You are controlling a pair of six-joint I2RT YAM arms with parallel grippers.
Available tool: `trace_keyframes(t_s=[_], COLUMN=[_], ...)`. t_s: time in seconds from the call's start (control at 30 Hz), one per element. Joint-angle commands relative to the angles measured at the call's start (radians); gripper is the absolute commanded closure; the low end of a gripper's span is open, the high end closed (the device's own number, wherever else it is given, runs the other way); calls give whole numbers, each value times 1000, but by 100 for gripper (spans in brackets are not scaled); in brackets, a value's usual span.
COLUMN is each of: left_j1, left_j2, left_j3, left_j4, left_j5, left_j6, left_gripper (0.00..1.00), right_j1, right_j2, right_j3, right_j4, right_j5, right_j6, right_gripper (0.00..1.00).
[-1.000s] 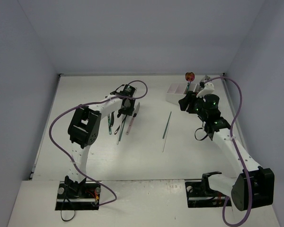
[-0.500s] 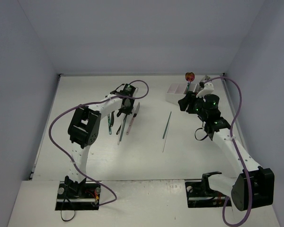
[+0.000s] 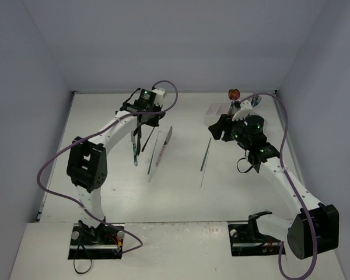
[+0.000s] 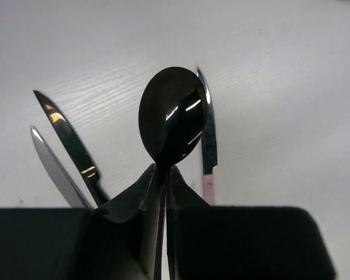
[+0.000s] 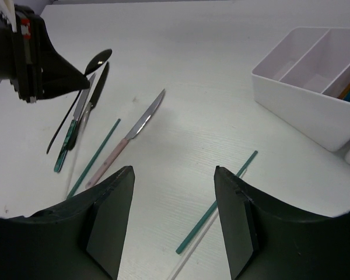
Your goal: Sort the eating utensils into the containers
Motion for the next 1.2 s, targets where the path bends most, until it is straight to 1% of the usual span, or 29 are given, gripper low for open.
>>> trace_keyframes(t_s=[0.0,0.13,0.23,0.3,0.4,0.53,0.6,0.7,0.83,0.93,1.0,1.17], left_j1=[50,85,117,139,146,145,141,137,136,134,134,134], left_j2=[-53,-36,-29,-58,-128,-264,-326,-430,-525,-580,-599,-593], left_j3=[40,100,149,151,107,25,-41,-102,-170,-205,-212,-217], left_j4=[53,40,19,12,32,67,81,117,129,122,105,65], left_j5=[44,41,92,194,367,560,631,727,769,769,798,848], left_j6=[45,78,88,88,81,13,-19,-60,-83,-74,-56,-19], left_gripper=[100,100,100,100,100,100,100,100,100,100,100,100], right_j1=[22,35,44,55,86,121,129,138,142,156,179,238], right_j2=[6,12,21,26,24,30,34,34,63,104,129,176], right_j3=[65,77,91,104,130,175,208,235,292,337,379,461], right_j4=[74,72,72,72,72,70,68,68,68,68,67,66], right_j5=[-44,-51,-71,-117,-168,-231,-277,-338,-386,-417,-438,-430], right_j6=[-26,-34,-45,-65,-98,-147,-170,-209,-236,-221,-215,-205], right_gripper=[46,45,45,45,44,43,42,40,38,36,34,32])
